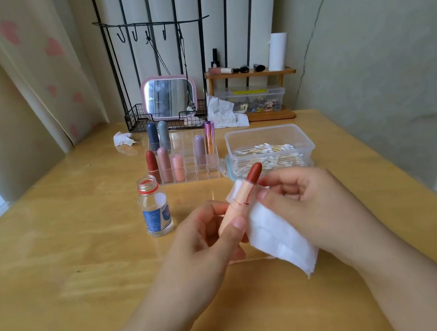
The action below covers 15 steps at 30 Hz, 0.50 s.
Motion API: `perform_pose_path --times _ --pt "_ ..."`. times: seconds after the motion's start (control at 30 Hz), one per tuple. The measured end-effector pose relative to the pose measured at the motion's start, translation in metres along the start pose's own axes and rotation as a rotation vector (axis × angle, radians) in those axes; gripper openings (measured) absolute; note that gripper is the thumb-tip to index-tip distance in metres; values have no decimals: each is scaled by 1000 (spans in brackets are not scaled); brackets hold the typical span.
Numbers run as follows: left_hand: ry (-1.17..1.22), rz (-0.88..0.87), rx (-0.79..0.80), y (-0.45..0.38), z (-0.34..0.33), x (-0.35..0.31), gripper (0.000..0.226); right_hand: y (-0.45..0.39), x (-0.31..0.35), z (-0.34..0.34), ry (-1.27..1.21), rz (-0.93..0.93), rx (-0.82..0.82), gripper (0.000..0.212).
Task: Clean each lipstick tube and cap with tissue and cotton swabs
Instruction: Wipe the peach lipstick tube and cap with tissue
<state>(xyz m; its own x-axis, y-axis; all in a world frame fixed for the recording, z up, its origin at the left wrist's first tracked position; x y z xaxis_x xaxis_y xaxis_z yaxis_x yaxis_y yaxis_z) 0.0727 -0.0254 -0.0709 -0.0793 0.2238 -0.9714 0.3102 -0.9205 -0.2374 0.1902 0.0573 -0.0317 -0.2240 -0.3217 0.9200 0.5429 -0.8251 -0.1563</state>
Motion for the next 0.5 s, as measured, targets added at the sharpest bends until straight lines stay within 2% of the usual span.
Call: perform_pose_path --times 0.1,0.17,0.27,0.33,0.43,0.5 --pt "-12 -14 9 1 -2 -1 25 6 7 -11 -184 -27 127 19" --pt "-17 -11 -4 0 0 0 30 8 4 -16 -373 -142 211 24" --pt "-14 -18 -21 0 2 -3 30 9 -2 -22 -642 -303 305 21" --pt "-5 -26 -35 0 3 -6 29 10 -1 -26 -787 -340 339 26" --pt "-21 -42 -61 0 3 -10 26 12 6 -18 -740 -198 254 14" --pt "-45 -58 -54 1 2 -12 16 13 11 -19 -644 -129 241 16"
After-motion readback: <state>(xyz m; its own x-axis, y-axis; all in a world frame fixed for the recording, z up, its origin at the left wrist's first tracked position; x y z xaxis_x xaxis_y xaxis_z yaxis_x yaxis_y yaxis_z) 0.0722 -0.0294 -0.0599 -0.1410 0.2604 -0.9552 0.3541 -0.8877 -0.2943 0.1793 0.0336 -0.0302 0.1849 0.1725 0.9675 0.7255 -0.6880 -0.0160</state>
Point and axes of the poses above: each hand's wrist, its own y-axis away from the middle knuckle, its own z-axis out of the back of the hand, x = y × z, the point moved 7 cm from there along -y, towards the middle knuckle, and after that the axes turned 2 degrees about -z, right-handed, at the moved point
